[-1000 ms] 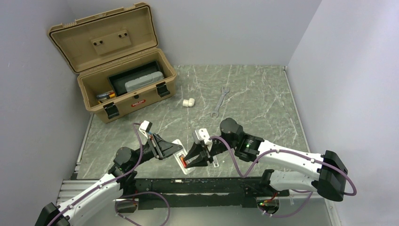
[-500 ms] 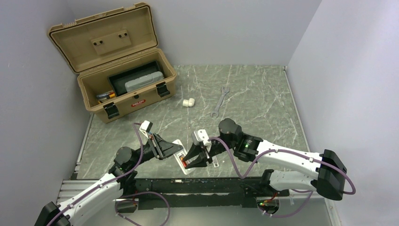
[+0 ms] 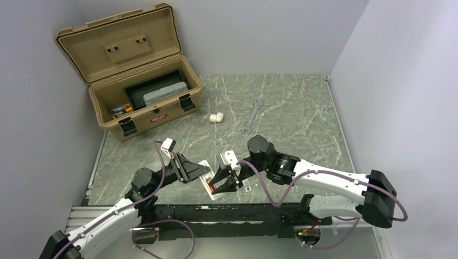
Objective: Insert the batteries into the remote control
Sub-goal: Load the battery into the remote control.
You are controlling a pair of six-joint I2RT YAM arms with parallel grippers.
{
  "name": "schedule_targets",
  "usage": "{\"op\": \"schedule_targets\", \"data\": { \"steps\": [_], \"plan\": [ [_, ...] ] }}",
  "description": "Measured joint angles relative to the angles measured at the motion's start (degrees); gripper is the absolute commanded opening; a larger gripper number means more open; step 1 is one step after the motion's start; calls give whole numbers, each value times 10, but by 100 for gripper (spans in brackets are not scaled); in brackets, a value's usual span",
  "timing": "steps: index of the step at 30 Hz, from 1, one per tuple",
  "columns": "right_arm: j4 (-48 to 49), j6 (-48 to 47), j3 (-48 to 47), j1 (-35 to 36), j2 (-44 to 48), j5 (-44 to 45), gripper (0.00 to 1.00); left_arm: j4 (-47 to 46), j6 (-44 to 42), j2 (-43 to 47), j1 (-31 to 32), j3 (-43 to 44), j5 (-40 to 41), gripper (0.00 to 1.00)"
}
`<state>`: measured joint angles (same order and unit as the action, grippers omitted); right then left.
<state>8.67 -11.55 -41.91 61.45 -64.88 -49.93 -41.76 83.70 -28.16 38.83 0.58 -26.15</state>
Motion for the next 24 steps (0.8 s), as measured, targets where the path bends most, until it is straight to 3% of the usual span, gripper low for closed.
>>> {"op": "schedule_targets", "data": {
  "steps": [24],
  "plan": [
    [-7,-32,-2,3,3,2,33,4,13,11,0,0,-9,0]
  ]
}}
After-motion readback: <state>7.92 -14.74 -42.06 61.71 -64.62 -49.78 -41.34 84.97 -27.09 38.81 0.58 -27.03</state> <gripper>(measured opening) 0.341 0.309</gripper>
